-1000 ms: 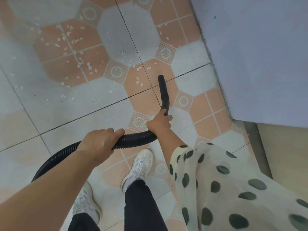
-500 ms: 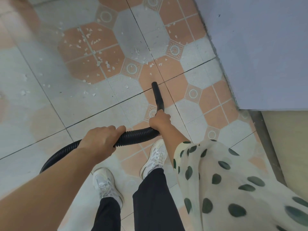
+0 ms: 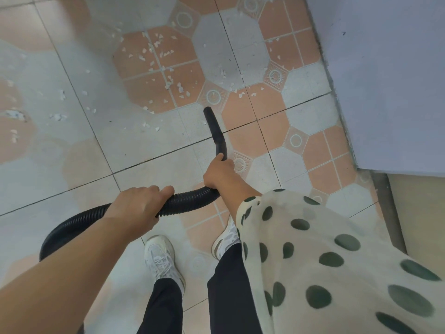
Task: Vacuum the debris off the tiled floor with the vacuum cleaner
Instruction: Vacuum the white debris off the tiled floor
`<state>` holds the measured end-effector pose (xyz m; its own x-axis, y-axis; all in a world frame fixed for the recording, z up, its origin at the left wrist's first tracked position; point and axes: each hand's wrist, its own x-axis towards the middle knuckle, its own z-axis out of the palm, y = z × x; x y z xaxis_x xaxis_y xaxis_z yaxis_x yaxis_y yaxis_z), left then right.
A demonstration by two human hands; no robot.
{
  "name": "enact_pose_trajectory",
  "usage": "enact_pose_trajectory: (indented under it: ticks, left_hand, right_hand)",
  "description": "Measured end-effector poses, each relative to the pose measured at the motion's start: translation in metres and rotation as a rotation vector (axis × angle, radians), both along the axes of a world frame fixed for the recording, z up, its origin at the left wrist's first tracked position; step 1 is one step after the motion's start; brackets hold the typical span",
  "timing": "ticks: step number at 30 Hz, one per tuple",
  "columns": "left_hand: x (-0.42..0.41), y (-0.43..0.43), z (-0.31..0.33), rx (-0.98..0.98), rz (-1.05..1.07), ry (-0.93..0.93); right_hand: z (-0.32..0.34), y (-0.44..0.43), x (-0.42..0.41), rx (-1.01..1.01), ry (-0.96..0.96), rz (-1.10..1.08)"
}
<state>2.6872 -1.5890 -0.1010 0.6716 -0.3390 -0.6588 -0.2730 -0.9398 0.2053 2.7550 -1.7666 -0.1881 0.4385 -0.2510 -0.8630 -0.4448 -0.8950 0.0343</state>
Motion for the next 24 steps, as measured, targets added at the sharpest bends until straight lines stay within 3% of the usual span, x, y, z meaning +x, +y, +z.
enact_pose_trajectory:
  ticks: [8,13,24]
  left_hand:
    - [-0.009,0.012,-0.004,0.001,-0.045,-0.018]
    - [-0.018,0.011,-0.005,0.0,-0.088,0.0]
    - [-0.042,0.026,-0.006,0.029,-0.133,0.06]
  right_hand:
    - [0.015,0.005,-0.015,-0.01,-0.077,0.008]
    - [0.019,0.002,-0.03,-0.035,-0.007,0.073]
    - [0.0,0.017,-0.073,0.014,0.048,-0.032]
